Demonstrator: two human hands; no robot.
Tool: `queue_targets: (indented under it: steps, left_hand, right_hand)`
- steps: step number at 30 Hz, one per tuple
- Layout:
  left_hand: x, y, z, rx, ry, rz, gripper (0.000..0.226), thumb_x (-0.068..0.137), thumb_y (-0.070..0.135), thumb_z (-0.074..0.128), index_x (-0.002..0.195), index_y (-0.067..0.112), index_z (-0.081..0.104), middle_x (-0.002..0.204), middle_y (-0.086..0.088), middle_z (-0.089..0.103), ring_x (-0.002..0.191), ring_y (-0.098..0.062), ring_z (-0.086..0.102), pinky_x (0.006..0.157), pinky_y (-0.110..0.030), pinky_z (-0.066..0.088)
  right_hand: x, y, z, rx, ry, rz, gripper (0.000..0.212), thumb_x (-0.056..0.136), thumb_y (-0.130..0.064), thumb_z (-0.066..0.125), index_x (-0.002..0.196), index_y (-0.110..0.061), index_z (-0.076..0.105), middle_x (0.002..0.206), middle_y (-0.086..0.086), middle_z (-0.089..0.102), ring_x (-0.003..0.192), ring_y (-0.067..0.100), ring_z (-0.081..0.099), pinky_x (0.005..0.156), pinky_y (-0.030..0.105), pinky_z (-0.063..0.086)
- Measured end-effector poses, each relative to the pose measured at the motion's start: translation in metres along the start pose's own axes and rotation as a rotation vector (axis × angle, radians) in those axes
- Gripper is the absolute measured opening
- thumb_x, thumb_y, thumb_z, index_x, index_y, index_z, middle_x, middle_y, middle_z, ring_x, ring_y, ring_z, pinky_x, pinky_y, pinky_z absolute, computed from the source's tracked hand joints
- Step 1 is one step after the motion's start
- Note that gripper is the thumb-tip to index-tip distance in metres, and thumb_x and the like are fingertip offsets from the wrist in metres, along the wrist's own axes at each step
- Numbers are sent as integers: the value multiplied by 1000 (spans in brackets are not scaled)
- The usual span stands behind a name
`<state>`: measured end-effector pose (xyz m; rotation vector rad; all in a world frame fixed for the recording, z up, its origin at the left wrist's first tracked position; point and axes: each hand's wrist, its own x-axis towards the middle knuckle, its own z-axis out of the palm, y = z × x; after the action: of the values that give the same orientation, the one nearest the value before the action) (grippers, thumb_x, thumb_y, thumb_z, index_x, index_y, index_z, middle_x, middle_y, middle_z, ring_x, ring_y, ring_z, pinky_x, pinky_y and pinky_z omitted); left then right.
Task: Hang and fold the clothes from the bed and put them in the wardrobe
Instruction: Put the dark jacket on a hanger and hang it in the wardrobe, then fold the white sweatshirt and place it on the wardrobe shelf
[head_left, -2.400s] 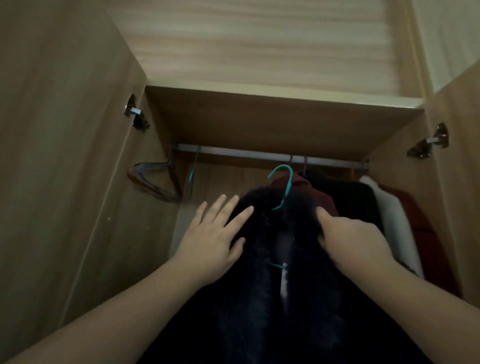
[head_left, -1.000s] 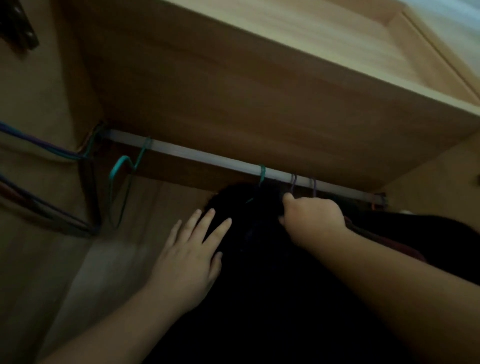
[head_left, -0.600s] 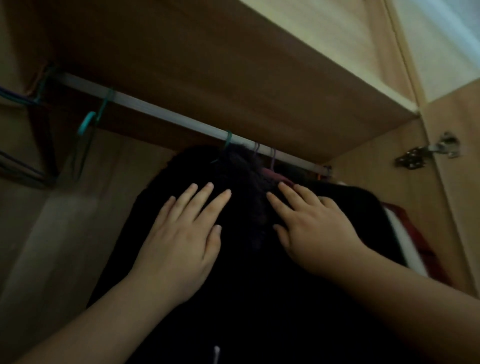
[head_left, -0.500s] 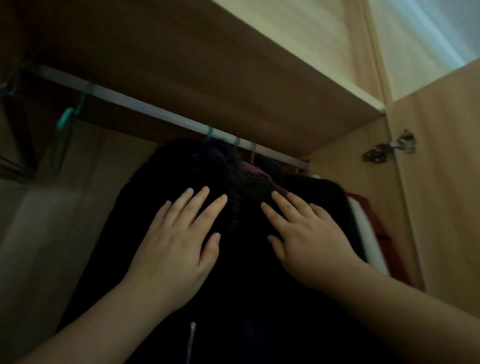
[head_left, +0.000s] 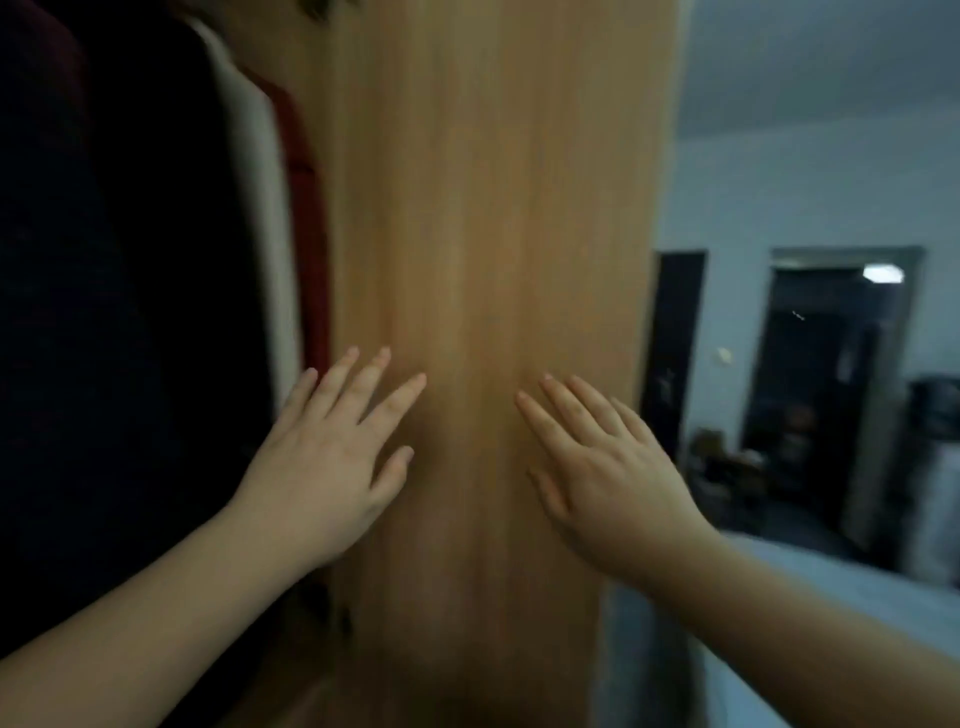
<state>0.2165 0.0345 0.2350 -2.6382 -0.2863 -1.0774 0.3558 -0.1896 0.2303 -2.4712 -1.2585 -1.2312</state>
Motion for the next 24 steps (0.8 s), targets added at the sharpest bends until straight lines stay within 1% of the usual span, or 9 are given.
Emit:
queue_targets:
  steps: [2,4,7,10,12,13,17,21,24]
  left_hand:
    - [-13,76,31,-114,-36,101,64,93,56,20,154,38,12,163,-1,15,150,-25,10,121,-48,16]
    - [-32,150,65,-245,-75,172,63,92,53,27,152,35,21,161,-3,24,149,-27,18,119,-47,20]
    - [-78,271,120,-393,-240,317,65,89,52,37,151,33,30,157,-7,34,145,-29,29,115,-45,19]
    - [-124,367,163,-460,-396,484,66,81,51,44,145,33,42,149,-7,47,135,-31,46,109,-47,27]
    - [-140,408,183,-491,-474,540,67,79,50,46,144,32,43,146,-8,50,131,-32,50,108,-48,39]
    - [-144,427,195,-510,-497,552,67,80,49,45,144,30,42,146,-9,50,131,-32,50,105,-51,41]
    - [-146,484,231,-573,-610,581,66,85,48,41,147,28,39,151,-10,43,137,-35,42,106,-54,38]
    - [-143,532,270,-614,-640,633,65,86,48,41,147,24,42,150,-14,43,137,-37,40,106,-52,36]
    - [-135,566,303,-650,-677,643,64,88,47,40,147,23,41,150,-15,43,137,-39,38,104,-55,38]
  right_hand:
    - [-84,51,9,-47,-108,125,63,93,-46,38,152,-26,32,159,4,33,147,26,28,115,49,32]
    - [-172,89,17,-63,-220,250,64,91,-45,40,151,-25,34,158,5,34,146,29,30,113,52,34]
    - [-307,128,27,-99,-428,397,67,87,-48,40,150,-24,38,156,7,37,143,32,36,109,55,37]
    - [-410,140,36,-93,-565,551,67,86,-49,40,148,-24,40,155,7,39,141,34,38,107,56,37]
    - [-453,144,38,-88,-635,642,67,86,-48,39,147,-23,41,154,6,40,140,34,40,107,56,39]
    - [-472,149,40,-89,-664,684,67,86,-48,38,148,-23,40,155,6,39,141,33,39,107,55,39]
    - [-522,177,43,-99,-691,787,67,89,-46,44,151,-22,34,157,7,35,145,32,32,111,54,34]
    - [-552,214,55,-117,-748,836,68,87,-42,53,149,-20,38,155,9,38,143,33,34,109,55,36]
    - [-570,249,70,-119,-786,865,70,86,-39,63,149,-19,39,155,9,38,142,34,35,109,57,38]
